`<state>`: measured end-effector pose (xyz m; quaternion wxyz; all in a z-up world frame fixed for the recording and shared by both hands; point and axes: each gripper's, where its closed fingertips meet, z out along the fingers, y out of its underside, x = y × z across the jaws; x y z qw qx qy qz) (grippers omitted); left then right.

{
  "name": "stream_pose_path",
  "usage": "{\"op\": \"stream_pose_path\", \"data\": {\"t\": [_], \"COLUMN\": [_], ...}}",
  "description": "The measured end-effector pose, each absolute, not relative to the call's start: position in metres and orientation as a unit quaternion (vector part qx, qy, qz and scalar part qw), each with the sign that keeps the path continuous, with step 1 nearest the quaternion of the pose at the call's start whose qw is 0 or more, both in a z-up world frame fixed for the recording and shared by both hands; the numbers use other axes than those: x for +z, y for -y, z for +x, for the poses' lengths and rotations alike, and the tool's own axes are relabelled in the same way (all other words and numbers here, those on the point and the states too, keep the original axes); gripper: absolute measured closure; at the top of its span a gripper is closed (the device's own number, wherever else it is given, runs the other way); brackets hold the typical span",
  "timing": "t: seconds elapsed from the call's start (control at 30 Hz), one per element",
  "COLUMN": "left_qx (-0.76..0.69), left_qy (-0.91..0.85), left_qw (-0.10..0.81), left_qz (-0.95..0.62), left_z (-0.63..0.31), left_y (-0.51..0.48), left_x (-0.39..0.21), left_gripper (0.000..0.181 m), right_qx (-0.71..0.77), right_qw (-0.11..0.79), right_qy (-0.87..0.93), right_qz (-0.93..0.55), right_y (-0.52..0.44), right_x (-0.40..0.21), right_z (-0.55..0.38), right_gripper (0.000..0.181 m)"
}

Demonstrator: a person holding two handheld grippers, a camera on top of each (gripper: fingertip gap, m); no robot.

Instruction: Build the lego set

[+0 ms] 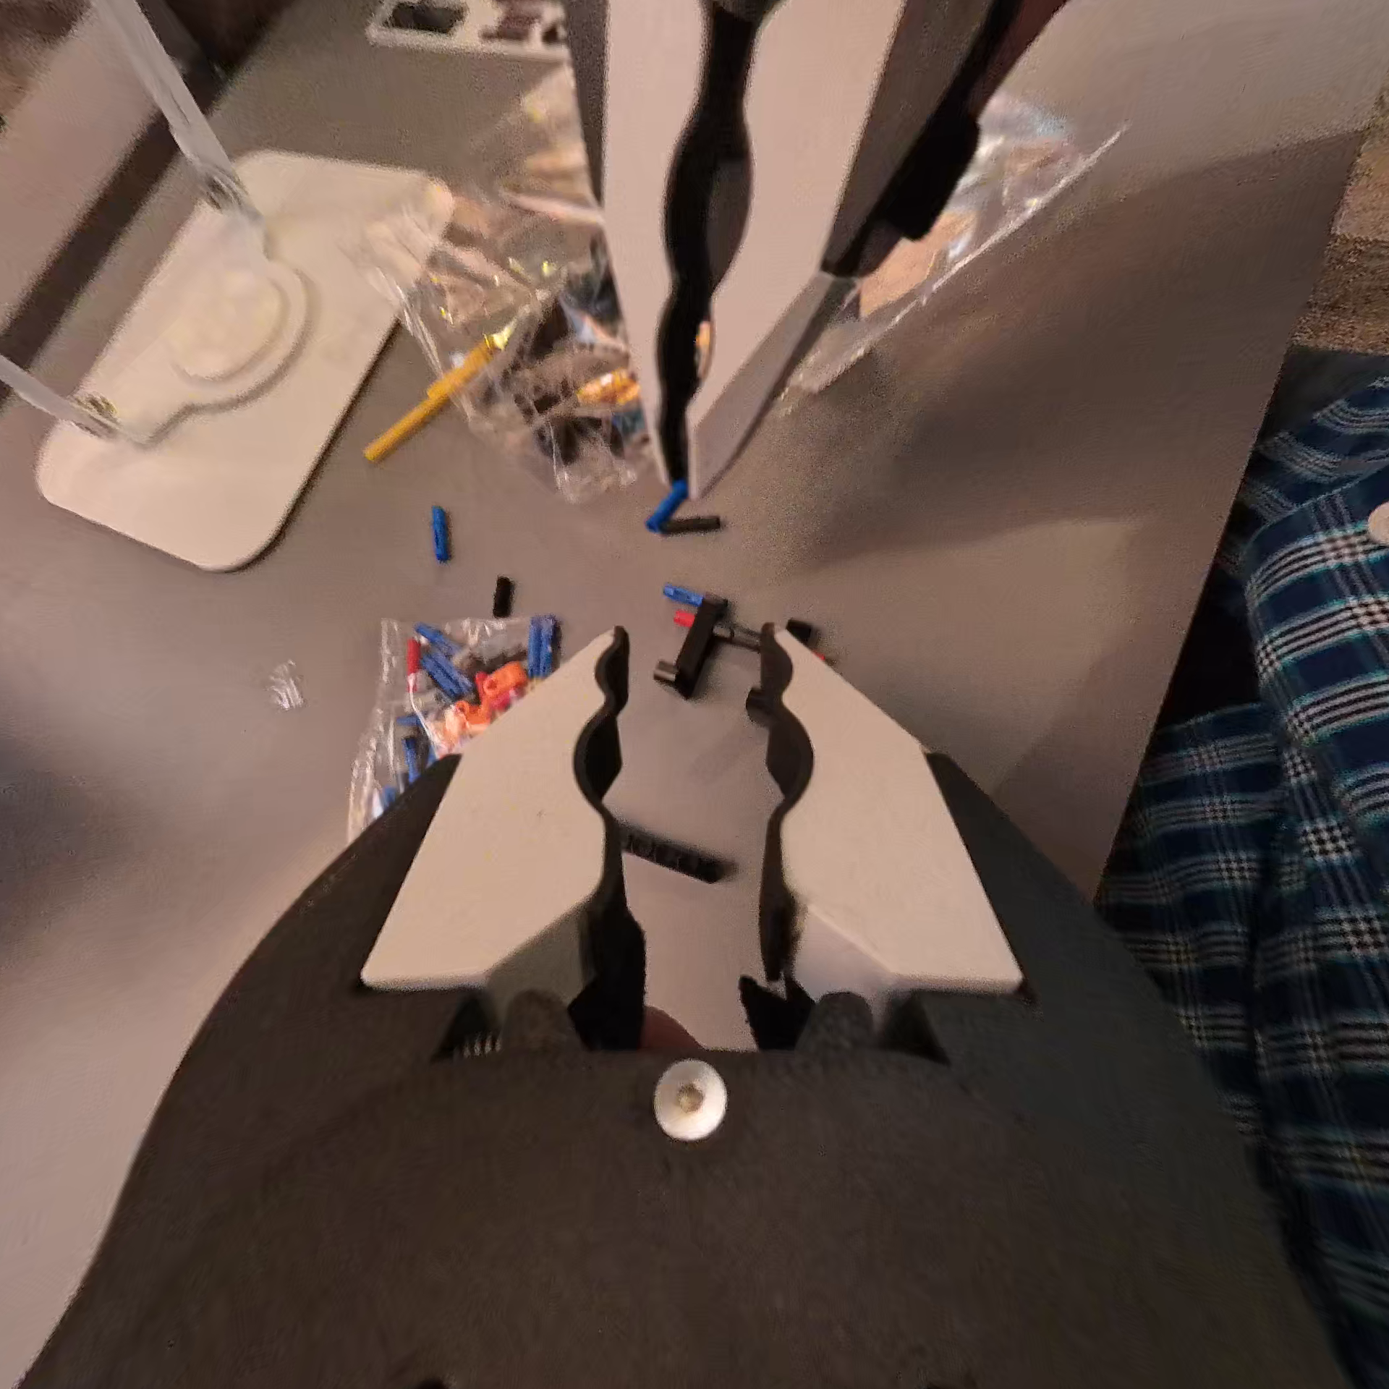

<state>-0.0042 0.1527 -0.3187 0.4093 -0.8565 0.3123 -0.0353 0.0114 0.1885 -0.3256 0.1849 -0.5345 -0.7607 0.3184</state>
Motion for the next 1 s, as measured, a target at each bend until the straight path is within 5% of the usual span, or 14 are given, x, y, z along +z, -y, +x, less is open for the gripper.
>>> {"op": "stream_pose_path", "data": {"t": [0.03, 0.37, 0.63, 1.0], "left_qx": [-0.028, 0.058, 0.053, 0.097], "left_qy": [-0.320, -0.403, -0.424, -0.469], "left_qw": [0.421, 0.468, 0.466, 0.451], "left_qz": [-0.848, -0.784, -0.775, -0.753], "left_z": [0.000, 0.028, 0.027, 0.033], "left_y": [-0.155, -0.168, -0.163, -0.161], "left_x": [-0.314, -0.301, -0.300, -0.308], "left_gripper": [0.149, 0.164, 0.156, 0.178], "right_qx": [0.318, 0.376, 0.381, 0.408], "right_qw": [0.184, 0.153, 0.154, 0.120], "right_qy": [0.763, 0.744, 0.730, 0.730], "right_qz": [-0.531, -0.531, -0.546, -0.535], "right_y": [-0.185, -0.156, -0.167, -0.156], "right_x": [-0.324, -0.313, -0.307, -0.302], "right_z": [0.019, 0.038, 0.038, 0.038], "right_gripper": [0.180, 0.180, 0.180, 0.180]}}
